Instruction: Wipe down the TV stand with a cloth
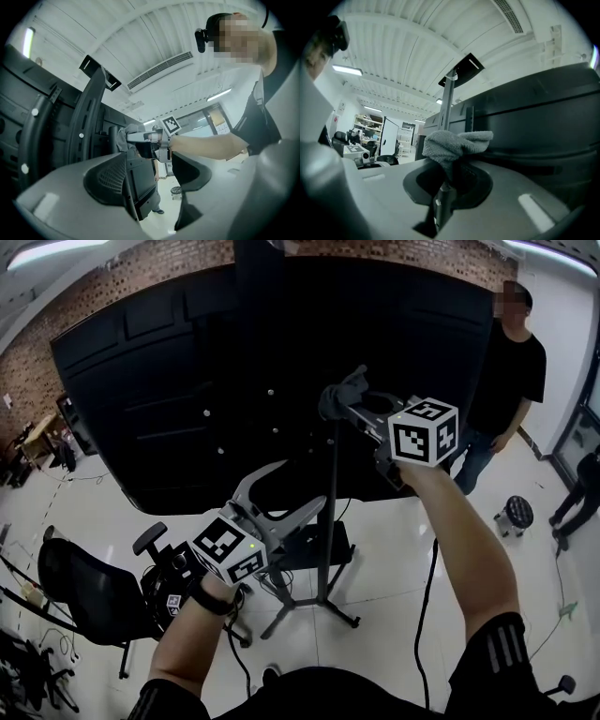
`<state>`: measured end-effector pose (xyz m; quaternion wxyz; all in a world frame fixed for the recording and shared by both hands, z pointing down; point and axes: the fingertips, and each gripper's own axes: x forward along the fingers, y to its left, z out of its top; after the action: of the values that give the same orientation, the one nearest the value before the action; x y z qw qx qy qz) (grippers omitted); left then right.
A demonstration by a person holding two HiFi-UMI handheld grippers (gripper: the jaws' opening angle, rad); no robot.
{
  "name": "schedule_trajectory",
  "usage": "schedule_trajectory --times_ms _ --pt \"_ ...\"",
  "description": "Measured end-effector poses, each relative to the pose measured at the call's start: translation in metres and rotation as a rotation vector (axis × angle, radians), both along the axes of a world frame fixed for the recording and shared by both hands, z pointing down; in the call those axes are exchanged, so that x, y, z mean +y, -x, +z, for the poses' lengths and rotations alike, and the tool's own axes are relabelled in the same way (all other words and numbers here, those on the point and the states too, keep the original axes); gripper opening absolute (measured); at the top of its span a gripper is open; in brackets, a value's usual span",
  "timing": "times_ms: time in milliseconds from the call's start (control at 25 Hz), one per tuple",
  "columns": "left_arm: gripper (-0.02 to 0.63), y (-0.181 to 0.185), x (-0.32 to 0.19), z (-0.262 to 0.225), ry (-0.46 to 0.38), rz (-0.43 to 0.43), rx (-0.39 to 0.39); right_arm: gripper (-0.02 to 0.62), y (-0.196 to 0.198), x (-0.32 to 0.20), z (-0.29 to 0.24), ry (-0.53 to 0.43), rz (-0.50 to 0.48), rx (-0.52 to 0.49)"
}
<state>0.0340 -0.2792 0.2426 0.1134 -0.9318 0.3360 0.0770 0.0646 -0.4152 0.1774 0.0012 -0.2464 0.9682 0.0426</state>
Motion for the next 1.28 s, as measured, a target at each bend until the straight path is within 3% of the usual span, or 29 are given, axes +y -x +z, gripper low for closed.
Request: schedule_trajectory --times_ms 720,1280 --pt "0.328 0.001 -0.036 0.112 0.199 -0.008 -0.011 0.029 -0.001 -0.003 0.171 0.230 -0.007 0.019" --pt "0.328 0.012 -0.051 0.235 0.409 -0.010 -0.015 0.029 0.017 0.010 0.331 0.423 0.007 0.145"
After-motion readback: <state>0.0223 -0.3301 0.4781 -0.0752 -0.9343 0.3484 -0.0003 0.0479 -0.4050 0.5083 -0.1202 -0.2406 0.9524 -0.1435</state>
